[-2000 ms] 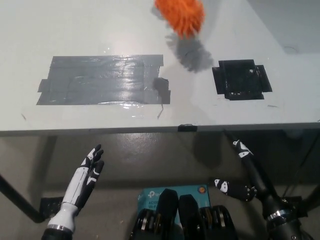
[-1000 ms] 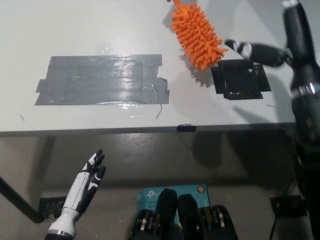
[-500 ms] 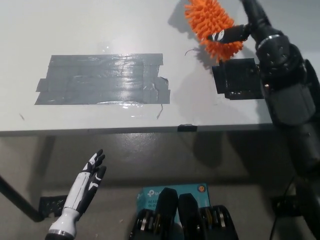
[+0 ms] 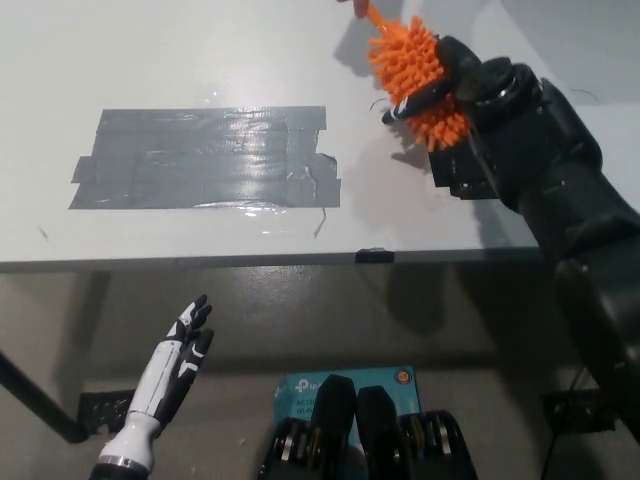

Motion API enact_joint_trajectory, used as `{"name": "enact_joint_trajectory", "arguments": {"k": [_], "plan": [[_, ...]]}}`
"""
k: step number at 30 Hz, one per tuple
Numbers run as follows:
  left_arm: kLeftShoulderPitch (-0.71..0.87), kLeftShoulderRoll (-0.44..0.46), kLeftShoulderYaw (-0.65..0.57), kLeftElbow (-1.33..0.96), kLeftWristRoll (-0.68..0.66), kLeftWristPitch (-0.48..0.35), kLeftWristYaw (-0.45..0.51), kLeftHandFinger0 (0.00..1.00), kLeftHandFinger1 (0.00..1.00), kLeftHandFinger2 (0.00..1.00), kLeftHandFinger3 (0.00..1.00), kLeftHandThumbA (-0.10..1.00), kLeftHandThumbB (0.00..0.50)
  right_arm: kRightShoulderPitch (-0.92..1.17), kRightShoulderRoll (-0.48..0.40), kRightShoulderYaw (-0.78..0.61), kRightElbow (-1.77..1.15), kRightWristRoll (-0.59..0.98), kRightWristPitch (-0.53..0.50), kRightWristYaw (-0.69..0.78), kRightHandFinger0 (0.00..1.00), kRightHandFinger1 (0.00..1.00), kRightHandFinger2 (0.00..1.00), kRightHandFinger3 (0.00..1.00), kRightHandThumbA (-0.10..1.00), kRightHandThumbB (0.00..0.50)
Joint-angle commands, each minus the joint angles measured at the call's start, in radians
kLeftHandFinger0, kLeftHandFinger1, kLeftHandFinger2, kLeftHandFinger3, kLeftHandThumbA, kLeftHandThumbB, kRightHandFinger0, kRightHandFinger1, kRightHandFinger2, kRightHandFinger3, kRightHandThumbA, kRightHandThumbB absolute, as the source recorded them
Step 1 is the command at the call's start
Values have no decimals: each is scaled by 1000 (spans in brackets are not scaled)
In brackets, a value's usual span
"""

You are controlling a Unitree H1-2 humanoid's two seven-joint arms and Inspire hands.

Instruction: A person hands an oraange duster to the robot and the robot grabs it with its right hand and places it on the black marked spot infron tof it on the desk

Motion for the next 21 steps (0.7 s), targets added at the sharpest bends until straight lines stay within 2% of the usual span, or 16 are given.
{"name": "enact_joint_trajectory", "arguments": {"k": [1, 2, 3, 4, 5, 6, 7, 8, 10, 11, 13, 14, 16, 17, 19, 21], "plan": [[-19, -4, 6, -44, -5, -14, 2, 1000, 1000, 1000, 1000, 1000, 217, -86, -10, 9, 42, 31, -73, -46, 1000, 1000, 1000, 1000, 978, 384], [-19, -4, 6, -44, -7, -15, 1, 1000, 1000, 1000, 1000, 1000, 217, -83, -10, -15, 45, 54, -78, -68, 1000, 1000, 1000, 1000, 748, 374], [-20, -4, 6, -44, -9, -17, 0, 1000, 1000, 1000, 1000, 1000, 217, -80, -9, -42, 49, 81, -84, -95, 1000, 1000, 1000, 1000, 748, 374], [-24, -2, 5, -44, -6, -22, 0, 1000, 1000, 1000, 1000, 1000, 211, -78, -11, -53, 50, 90, -83, -130, 82, 194, 368, 1000, 299, 260], [-28, -1, 5, -44, -7, -26, -1, 1000, 1000, 1000, 1000, 1000, 210, -74, -14, -45, 47, 78, -94, -157, 16, 83, 347, 873, 19, 246], [-32, 0, 5, -44, -9, -28, -3, 1000, 1000, 1000, 1000, 1000, 210, -69, -16, -33, 45, 64, -110, -186, 16, 83, 347, 873, 19, 246], [-33, 0, 5, -45, -12, -29, -5, 1000, 1000, 1000, 1000, 1000, 209, -61, -17, -27, 42, 58, -141, -207, 50, 247, 486, 684, -76, 223], [-36, 1, 4, -44, -11, -29, -5, 1000, 1000, 1000, 1000, 1000, 210, -59, -18, -26, 39, 58, -150, -220, 39, 318, 621, 642, -95, 201], [-37, 1, 3, -44, -8, -29, -4, 1000, 1000, 1000, 1000, 1000, 213, -60, -20, -21, 39, 59, -153, -223, 116, 567, 969, 761, -100, 193], [-38, 1, 3, -45, -7, -27, -5, 1000, 1000, 1000, 1000, 1000, 212, -60, -22, -16, 38, 58, -158, -220, 140, 618, 991, 815, -100, 198], [-39, 2, 4, -43, -10, -25, -6, 1000, 1000, 1000, 1000, 1000, 211, -60, -23, -12, 40, 58, -163, -217, 167, 640, 1000, 826, -100, 202], [-40, 2, 4, -40, -11, -26, -6, 1000, 1000, 1000, 1000, 1000, 207, -60, -24, -8, 41, 58, -165, -215, 174, 620, 978, 872, -100, 193], [-41, 1, 4, -41, -12, -23, -7, 1000, 1000, 1000, 1000, 1000, 208, -60, -26, -7, 42, 60, -161, -211, 186, 628, 986, 893, -100, 194], [-41, 1, 4, -41, -13, -23, -8, 1000, 1000, 1000, 1000, 1000, 211, -59, -27, -5, 42, 62, -161, -209, 179, 613, 967, 997, -100, 201], [-41, 2, 4, -43, -14, -21, -10, 1000, 1000, 1000, 1000, 1000, 211, -55, -29, -2, 42, 63, -166, -207, 215, 658, 1000, 1000, -100, 199], [-42, 1, 5, -45, -16, -16, -10, 1000, 1000, 1000, 1000, 1000, 220, -50, -33, 0, 42, 64, -169, -202, 211, 648, 1000, 1000, -100, 197]]}}
